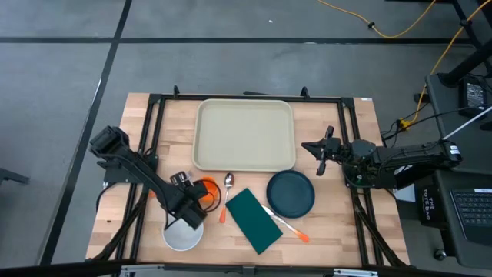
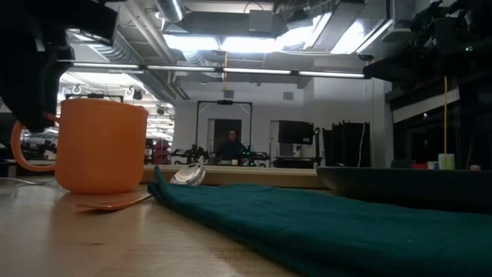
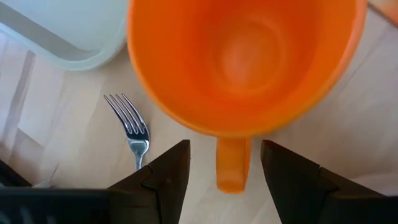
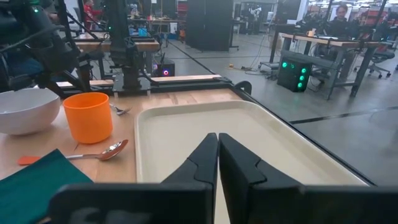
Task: Set up tray
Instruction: Put the orange mug on the brown serving tray
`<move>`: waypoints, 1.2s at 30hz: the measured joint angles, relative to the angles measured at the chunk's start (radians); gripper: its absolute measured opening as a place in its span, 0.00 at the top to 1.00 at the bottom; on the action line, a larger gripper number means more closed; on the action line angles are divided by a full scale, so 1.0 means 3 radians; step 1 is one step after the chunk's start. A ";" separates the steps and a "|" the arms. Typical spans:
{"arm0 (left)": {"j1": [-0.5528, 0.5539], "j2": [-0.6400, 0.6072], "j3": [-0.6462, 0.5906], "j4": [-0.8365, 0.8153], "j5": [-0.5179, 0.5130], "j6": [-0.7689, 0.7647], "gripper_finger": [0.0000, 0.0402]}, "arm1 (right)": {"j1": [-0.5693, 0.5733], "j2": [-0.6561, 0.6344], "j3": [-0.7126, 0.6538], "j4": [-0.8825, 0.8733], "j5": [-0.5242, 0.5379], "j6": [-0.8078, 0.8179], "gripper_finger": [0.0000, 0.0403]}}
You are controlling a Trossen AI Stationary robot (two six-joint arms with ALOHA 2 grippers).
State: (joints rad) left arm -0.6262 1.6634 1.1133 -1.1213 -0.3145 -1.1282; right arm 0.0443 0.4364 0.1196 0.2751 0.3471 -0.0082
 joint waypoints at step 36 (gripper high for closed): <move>-0.0001 -0.0084 -0.0003 -0.0020 0.0089 0.0125 0.90 | 0.0000 -0.0001 0.0000 0.0041 0.0000 0.0000 0.95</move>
State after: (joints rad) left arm -0.6266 1.6382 1.1126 -1.1275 -0.2878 -1.0908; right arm 0.0444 0.4362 0.1196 0.2874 0.3471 -0.0082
